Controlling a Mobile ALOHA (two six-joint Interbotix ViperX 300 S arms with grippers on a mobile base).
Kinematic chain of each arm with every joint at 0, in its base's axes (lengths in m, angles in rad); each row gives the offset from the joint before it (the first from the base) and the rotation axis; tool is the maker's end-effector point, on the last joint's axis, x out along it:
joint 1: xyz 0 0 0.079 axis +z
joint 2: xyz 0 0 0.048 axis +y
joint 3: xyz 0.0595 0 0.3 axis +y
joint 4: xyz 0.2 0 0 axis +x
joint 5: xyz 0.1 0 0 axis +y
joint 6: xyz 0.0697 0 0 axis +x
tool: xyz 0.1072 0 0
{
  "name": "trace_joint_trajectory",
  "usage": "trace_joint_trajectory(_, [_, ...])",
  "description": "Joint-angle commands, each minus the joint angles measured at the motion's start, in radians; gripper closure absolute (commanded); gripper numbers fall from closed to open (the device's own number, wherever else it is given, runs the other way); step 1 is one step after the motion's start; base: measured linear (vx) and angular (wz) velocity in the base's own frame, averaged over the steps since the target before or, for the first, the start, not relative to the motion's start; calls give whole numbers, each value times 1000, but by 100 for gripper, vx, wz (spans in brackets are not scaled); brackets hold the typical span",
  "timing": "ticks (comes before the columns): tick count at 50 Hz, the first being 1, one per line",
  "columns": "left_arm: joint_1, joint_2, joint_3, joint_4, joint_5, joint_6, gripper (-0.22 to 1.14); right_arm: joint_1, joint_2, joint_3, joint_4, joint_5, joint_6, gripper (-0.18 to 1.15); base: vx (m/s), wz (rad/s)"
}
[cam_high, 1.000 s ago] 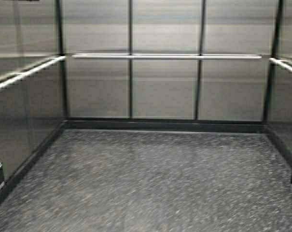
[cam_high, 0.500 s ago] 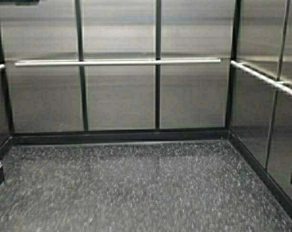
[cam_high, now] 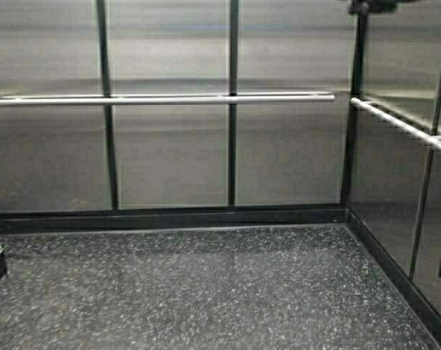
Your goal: Navigate to elevator, push the call button, then enter the elevator
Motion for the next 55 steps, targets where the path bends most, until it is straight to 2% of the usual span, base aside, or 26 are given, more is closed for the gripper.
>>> trace_joint_trajectory(1, [15, 9, -37, -23, -8, 8, 89, 18, -28, -61, 0, -11, 3, 91, 40, -5])
trace_joint_trajectory(7, [0, -11, -46, -2, -9, 6, 89, -2, -67, 5, 5, -11, 6, 91, 37, -10])
trace_joint_trajectory(13, [8, -12, -48, -8, -8, 14, 89, 12, -48, -35, -3, -38, -3, 91, 45, -15])
trace_joint_trajectory(21, [2, -32, -14, -15, -9, 2, 89, 2, -2, 3, 0, -57, 0, 91, 49, -32])
trace_joint_trajectory(29, [2, -18, -20, -15, -9, 20, 89, 15, 6, -14, -2, -84, -2, 91, 44, -23])
trace_joint_trajectory(41, [3, 98, -29, -20, -9, 20, 89, 14, 26, -26, -5, -97, -3, 91, 48, -4])
trace_joint_trajectory(55, [-15, 69, -32, -20, -12, 15, 89, 28, 74, -35, -6, -103, 0, 91, 45, -6])
